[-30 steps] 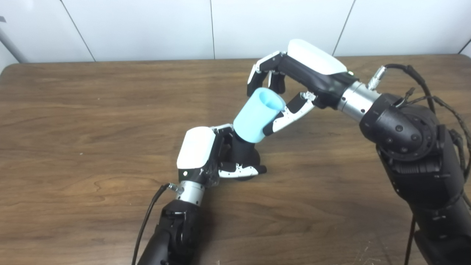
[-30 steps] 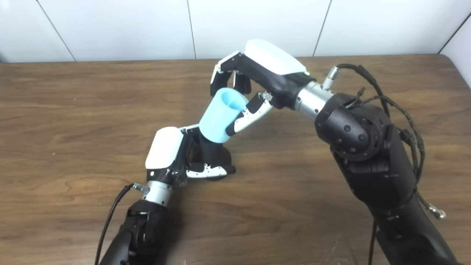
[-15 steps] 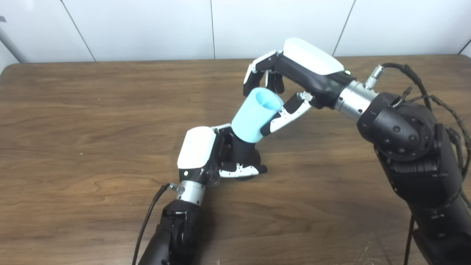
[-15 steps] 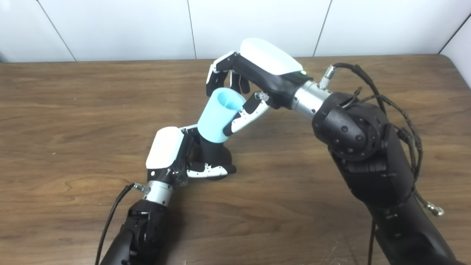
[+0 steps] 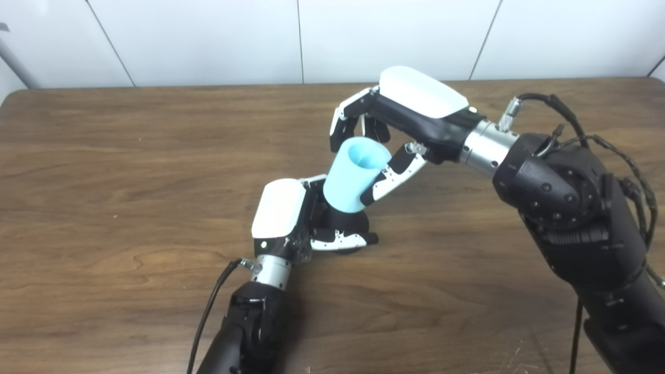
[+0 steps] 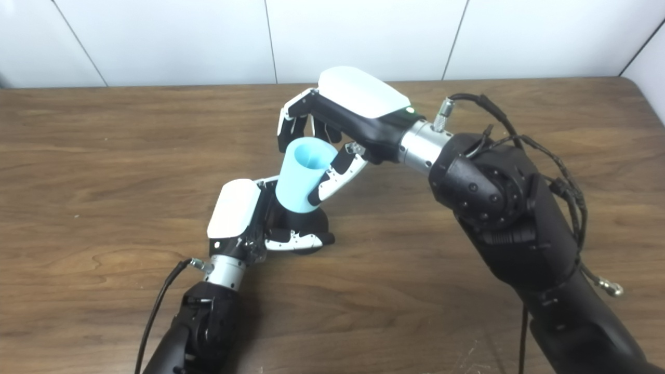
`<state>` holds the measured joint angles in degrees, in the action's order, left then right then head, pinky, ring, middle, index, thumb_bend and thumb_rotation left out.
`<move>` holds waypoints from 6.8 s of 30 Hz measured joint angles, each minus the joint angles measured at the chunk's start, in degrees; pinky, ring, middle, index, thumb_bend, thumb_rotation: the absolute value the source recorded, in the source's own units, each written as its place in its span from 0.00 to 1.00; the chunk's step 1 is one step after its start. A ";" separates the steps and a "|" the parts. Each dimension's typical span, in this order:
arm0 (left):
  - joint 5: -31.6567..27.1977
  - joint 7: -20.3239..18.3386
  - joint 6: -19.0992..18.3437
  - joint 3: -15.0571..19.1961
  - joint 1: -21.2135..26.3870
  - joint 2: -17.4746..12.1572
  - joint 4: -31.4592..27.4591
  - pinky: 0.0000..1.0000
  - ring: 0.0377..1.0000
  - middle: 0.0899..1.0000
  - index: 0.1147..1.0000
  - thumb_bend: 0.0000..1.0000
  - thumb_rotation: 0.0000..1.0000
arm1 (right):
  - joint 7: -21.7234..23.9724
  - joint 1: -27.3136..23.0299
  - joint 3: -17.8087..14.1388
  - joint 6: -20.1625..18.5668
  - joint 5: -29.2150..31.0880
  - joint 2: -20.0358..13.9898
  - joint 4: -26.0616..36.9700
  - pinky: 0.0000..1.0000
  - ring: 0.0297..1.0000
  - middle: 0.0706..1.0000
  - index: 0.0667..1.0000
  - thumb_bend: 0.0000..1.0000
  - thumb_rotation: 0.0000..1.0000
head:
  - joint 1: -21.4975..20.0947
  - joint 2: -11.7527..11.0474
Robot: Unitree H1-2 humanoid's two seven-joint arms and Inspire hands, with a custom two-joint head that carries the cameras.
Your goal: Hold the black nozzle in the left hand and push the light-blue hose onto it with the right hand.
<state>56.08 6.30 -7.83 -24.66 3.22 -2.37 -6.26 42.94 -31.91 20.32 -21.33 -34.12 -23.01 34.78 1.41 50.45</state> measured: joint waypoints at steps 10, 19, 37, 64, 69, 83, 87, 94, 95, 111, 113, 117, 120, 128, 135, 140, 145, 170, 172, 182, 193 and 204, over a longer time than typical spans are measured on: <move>-0.01 0.00 -0.02 -0.54 -0.03 0.04 0.00 0.59 0.53 0.36 0.44 0.52 0.00 | 4.85 -4.38 3.79 -0.01 -1.94 -1.81 0.09 0.31 0.35 0.48 0.46 0.51 0.00 | -0.35 0.18; 0.03 0.00 -0.11 -0.92 -0.05 0.20 0.00 0.60 0.54 0.37 0.44 0.52 0.00 | 6.35 -4.63 4.33 1.35 -1.94 -1.12 -1.29 0.31 0.35 0.46 0.51 0.51 0.00 | -0.26 0.27; 0.02 -0.01 -0.23 -0.94 -0.06 0.19 0.00 0.60 0.54 0.38 0.44 0.52 0.00 | 5.45 -2.95 0.29 2.40 -1.01 -0.46 -0.94 0.45 0.60 0.84 0.81 1.00 0.15 | -0.35 0.18; -0.31 0.09 -0.24 -0.40 -0.06 0.17 0.23 0.60 0.53 0.35 0.44 0.52 0.00 | -3.58 14.49 -6.15 21.45 -5.05 -4.98 5.50 0.93 0.95 0.93 0.87 0.62 0.89 | 0.18 -1.23; -0.31 0.09 -0.23 -0.40 -0.04 -0.04 0.23 0.61 0.54 0.38 0.44 0.52 0.00 | -4.95 17.19 -6.70 21.81 -5.15 -2.58 5.49 0.93 0.96 0.94 0.88 0.60 0.86 | 0.26 -1.23; -0.28 -0.11 -0.28 -0.66 0.01 -0.01 0.28 0.64 0.55 0.38 0.43 0.52 0.00 | -7.12 17.38 -8.17 23.54 -5.25 0.74 4.99 0.88 0.95 0.96 0.89 0.54 0.82 | 0.35 -1.40; -0.28 -0.12 -0.28 -0.70 0.01 -0.01 0.28 0.65 0.55 0.38 0.44 0.52 0.00 | -7.95 17.38 -9.11 23.86 -4.98 1.19 4.99 0.88 0.94 0.95 0.89 0.53 0.80 | 0.35 -1.40; -0.22 -0.20 -0.37 -0.76 0.00 -0.01 0.28 0.66 0.57 0.41 0.43 0.52 0.00 | -8.92 17.40 -9.82 23.99 -4.99 1.19 5.16 0.88 0.94 0.95 0.90 0.53 0.82 | 0.35 -1.40; -0.21 -0.28 -0.39 -0.78 0.00 -0.01 0.28 0.66 0.57 0.41 0.43 0.52 0.00 | -8.85 17.43 -9.81 23.98 -4.95 1.10 5.36 0.87 0.93 0.95 0.90 0.53 0.82 | 0.35 -1.40; -0.21 -0.43 -0.44 -0.76 0.01 -0.03 0.28 0.64 0.55 0.37 0.43 0.52 0.00 | -7.24 21.24 -7.71 26.19 -5.12 0.89 6.33 0.87 0.93 0.93 0.88 0.54 0.80 | 0.35 -0.97; -0.21 -0.43 -0.44 -0.75 0.02 -0.04 0.28 0.63 0.55 0.37 0.44 0.52 0.00 | -7.26 21.61 -7.48 26.47 -5.20 0.94 6.11 0.87 0.94 0.93 0.88 0.54 0.78 | 0.35 -0.96; -0.21 -0.47 -0.46 -0.74 0.14 -0.06 0.31 0.62 0.53 0.36 0.44 0.52 0.00 | -8.22 22.04 -7.15 28.08 -6.25 1.30 4.94 0.88 0.96 0.93 0.88 0.56 0.78 | 0.35 -0.96; -0.18 -0.62 -0.51 -0.76 0.18 -0.05 0.31 0.62 0.53 0.39 0.43 0.52 0.00 | -8.90 22.50 -7.01 28.59 -7.27 1.61 4.57 0.90 0.97 0.93 0.87 0.55 0.80 | 0.35 -0.79; -0.17 -0.76 -0.73 -0.81 0.17 -0.02 0.30 0.63 0.54 0.39 0.43 0.52 0.00 | -9.52 22.87 -6.90 28.55 -7.56 2.05 4.17 0.85 0.96 0.91 0.83 0.55 0.77 | 0.35 -0.70; -0.17 -0.90 -0.82 -0.82 0.17 0.01 0.27 0.64 0.55 0.37 0.44 0.52 0.00 | -9.90 22.93 -6.88 28.54 -7.46 1.79 4.00 0.88 0.95 0.87 0.81 0.54 0.78 | 0.26 -0.44; -0.05 -1.64 -0.86 -0.84 0.16 -0.01 0.09 0.62 0.54 0.37 0.44 0.52 0.00 | -11.68 23.53 -6.49 29.10 -7.45 0.72 3.73 0.86 0.96 0.86 0.80 0.53 0.75 | 0.17 -0.17; 0.19 -1.64 -0.86 -0.87 0.16 -0.05 0.08 0.62 0.55 0.40 0.44 0.52 0.00 | -13.93 24.52 -5.93 30.55 -7.43 0.20 2.77 0.84 0.94 0.86 0.79 0.54 0.76 | 0.26 0.18; 0.33 -2.69 -0.87 -0.90 0.01 -0.30 -0.43 0.64 0.57 0.40 0.44 0.52 0.00 | -22.11 27.28 -3.74 31.69 -7.53 -0.97 -0.56 0.89 0.94 0.88 0.79 0.53 0.80 | 0.44 0.53; 0.33 -2.74 -0.87 -0.88 0.01 -0.30 -0.47 0.63 0.56 0.39 0.44 0.52 0.00 | -22.74 27.55 -3.33 31.83 -7.70 -1.16 -1.64 0.89 0.94 0.88 0.78 0.53 0.80 | 0.44 0.53; 0.35 -2.95 -0.87 -0.83 -0.01 -0.47 -0.64 0.64 0.57 0.40 0.43 0.52 0.00 | -23.50 27.60 -2.59 31.74 -7.70 -1.17 -1.79 0.91 0.95 0.90 0.79 0.53 0.74 | 0.35 0.27; 0.16 -2.50 -0.73 -0.49 -0.03 -0.56 -0.61 0.63 0.54 0.35 0.44 0.52 0.00 | -17.54 22.22 -8.64 27.74 -7.61 0.16 4.82 0.91 0.95 0.92 0.83 0.46 0.84 | 0.17 -0.26; 0.14 -2.45 -0.51 -0.41 0.00 -0.39 -0.43 0.64 0.55 0.37 0.44 0.52 0.00 | -15.83 19.20 -11.89 27.33 -6.22 0.95 4.90 0.81 0.90 0.89 0.83 0.47 0.78 | -0.09 -0.70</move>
<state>56.22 3.85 -8.34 -25.07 3.22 -2.76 -6.69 27.12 -12.70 8.43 6.00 -40.34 -22.06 39.68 1.32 49.75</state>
